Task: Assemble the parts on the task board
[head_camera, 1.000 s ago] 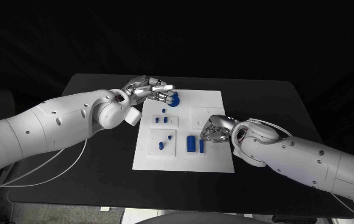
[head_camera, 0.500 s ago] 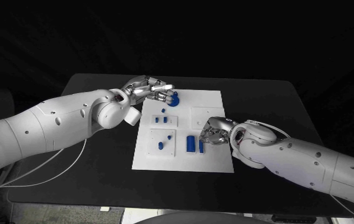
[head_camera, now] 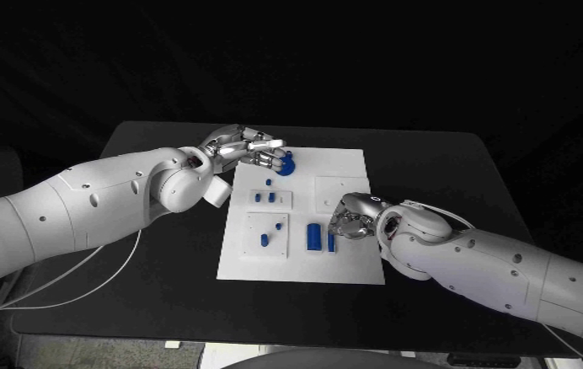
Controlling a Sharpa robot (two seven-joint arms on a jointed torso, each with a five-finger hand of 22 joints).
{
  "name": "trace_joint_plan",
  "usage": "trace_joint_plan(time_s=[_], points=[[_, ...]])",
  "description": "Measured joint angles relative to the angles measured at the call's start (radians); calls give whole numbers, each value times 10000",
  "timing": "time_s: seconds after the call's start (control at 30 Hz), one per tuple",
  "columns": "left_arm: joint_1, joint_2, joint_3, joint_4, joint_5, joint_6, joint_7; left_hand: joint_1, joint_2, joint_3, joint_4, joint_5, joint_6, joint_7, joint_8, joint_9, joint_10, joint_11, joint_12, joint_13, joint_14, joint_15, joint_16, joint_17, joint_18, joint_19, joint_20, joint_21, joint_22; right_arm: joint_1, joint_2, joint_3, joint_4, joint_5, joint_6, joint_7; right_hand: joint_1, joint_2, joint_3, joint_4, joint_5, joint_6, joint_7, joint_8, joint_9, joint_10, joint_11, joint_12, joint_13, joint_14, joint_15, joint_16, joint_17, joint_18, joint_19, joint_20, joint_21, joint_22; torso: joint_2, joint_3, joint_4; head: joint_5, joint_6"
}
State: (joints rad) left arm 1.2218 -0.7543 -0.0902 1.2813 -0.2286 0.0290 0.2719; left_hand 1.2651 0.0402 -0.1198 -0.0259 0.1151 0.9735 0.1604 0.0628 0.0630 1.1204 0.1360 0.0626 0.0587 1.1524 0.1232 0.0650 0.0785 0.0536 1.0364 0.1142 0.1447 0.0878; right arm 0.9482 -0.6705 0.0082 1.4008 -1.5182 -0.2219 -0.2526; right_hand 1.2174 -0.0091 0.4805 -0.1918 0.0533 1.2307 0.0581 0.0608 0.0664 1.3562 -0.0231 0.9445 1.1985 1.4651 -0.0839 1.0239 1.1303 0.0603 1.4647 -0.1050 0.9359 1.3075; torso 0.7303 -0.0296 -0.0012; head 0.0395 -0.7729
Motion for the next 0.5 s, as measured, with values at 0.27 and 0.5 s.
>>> trace_joint_plan(time_s=[0.27, 0.5], points=[[0, 0, 0, -4, 0, 1, -16, 0, 0, 0, 0, 0, 0, 0, 0, 0, 0, 0, 0, 0, 0, 0, 0, -1, 0, 0, 0, 38, 0, -120, 98, 15, -106, -459, -305, -252, 91, -91, -197, -137, 0, 299, -43, -11, -2, 38, -38, 0, 0, 0, 0, 80, 65, 1, 0, 0, 149, 0, -1, 2, 2, 9, -27], [0, -3, 0, -4, 0, 4, -32, 0, 0, 0, 0, 0, 0, 0, 0, 0, 0, 0, 0, 0, 0, 0, 0, -1, 0, 0, 0, 38, 1, -175, 128, 19, -148, -840, -597, -278, 204, -204, -311, -142, 0, 402, -57, -27, 7, 75, -73, 0, 1, 0, 0, 80, 76, 1, 0, 0, 149, -1, -1, 1, 5, 16, -36]])
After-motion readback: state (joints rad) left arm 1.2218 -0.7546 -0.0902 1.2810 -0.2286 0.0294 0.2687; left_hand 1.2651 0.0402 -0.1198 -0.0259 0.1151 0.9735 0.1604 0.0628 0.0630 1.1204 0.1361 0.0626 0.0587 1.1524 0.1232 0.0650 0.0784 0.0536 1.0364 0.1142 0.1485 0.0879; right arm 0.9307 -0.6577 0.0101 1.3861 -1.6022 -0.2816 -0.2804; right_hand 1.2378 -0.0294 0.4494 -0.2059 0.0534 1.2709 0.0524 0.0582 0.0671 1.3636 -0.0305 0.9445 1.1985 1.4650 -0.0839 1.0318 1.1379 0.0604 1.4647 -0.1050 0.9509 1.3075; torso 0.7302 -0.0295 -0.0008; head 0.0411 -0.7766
